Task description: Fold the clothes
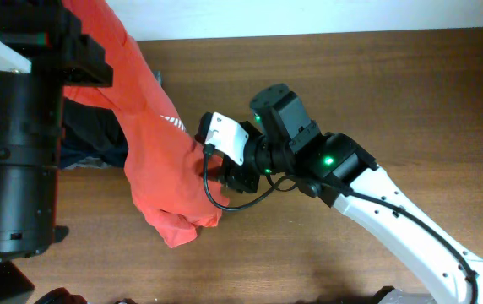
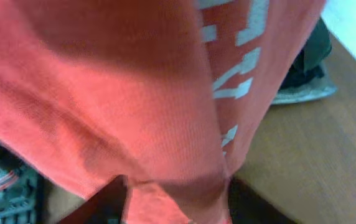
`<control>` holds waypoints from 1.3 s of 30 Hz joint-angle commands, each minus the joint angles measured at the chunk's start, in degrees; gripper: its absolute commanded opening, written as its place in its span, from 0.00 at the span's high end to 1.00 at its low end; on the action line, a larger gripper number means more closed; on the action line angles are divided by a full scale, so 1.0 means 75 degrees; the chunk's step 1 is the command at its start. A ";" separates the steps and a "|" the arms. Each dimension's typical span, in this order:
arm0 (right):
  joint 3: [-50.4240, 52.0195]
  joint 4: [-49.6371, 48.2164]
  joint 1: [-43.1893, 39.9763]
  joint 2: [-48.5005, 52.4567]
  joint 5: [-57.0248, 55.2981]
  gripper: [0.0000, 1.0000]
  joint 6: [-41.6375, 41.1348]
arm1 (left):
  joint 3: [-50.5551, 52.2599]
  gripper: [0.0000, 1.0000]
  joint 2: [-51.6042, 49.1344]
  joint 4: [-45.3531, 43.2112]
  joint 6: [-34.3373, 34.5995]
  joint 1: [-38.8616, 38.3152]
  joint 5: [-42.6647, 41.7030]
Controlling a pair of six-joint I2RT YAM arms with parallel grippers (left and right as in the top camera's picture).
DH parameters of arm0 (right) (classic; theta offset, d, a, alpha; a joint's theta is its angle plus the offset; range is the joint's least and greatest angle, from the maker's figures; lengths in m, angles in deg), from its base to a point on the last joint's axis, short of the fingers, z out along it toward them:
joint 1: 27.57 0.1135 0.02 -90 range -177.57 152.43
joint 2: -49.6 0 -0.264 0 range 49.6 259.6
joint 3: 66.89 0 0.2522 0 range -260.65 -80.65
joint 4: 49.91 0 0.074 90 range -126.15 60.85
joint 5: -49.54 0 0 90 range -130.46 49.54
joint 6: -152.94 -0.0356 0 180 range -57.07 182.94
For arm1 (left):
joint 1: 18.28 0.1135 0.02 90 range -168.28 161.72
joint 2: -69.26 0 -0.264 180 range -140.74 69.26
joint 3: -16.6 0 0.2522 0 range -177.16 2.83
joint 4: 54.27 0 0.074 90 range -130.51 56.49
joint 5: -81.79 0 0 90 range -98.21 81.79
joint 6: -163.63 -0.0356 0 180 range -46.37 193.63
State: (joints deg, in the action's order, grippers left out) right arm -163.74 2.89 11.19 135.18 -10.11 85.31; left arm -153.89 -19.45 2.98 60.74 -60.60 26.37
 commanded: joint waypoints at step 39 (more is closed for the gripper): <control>-0.3672 0.3931 -0.5036 -0.4030 -0.5033 0.96 -0.3104 | -0.0140 1.00 0.0568 0.2844 -0.1145 -0.1766 0.2943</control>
State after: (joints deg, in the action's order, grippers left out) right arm -188.94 31.72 -26.01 105.00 -44.76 62.71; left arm -154.20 -15.89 24.05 51.96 -71.10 41.78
